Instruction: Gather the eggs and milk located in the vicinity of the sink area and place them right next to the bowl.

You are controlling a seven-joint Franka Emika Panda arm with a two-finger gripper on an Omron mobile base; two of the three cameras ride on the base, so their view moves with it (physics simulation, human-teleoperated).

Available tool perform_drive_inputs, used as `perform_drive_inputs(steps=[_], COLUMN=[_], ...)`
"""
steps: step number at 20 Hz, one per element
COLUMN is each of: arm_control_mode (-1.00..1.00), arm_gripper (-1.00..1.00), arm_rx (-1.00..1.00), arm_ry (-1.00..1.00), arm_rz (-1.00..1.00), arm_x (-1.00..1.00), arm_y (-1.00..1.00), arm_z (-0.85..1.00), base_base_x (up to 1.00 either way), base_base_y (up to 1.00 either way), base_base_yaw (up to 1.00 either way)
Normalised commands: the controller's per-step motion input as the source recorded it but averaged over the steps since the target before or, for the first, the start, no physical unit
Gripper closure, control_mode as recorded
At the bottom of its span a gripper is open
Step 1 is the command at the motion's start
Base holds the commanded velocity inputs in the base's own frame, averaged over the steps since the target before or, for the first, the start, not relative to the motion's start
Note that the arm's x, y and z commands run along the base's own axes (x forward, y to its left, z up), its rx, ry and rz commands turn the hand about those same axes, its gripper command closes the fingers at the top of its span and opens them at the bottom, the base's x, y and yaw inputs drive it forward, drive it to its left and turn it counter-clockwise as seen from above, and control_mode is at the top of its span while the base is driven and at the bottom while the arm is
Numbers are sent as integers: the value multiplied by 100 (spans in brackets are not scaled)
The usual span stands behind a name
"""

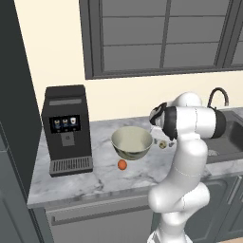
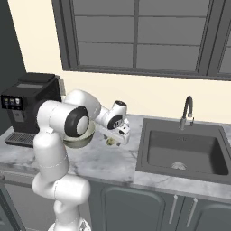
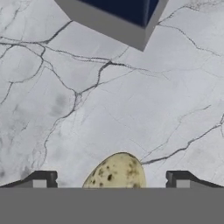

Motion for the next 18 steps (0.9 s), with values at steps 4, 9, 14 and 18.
perform_drive_inputs(steps=[4,9,14,18], arm_control_mode=[-100,-100,-100,-100], arm_gripper=[-100,100,100,100], arm_rx=[-8,-7,0,0], arm_ry=[6,4,0,3], arm_rz=[0,0,0,0], arm_x=[9,1,0,0], arm_y=[0,0,-5,-5], arm_z=[-17,-10,-6,-2], base_base_x=[0,0,0,0], base_base_y=[0,0,0,0], base_base_yaw=[0,0,0,0])
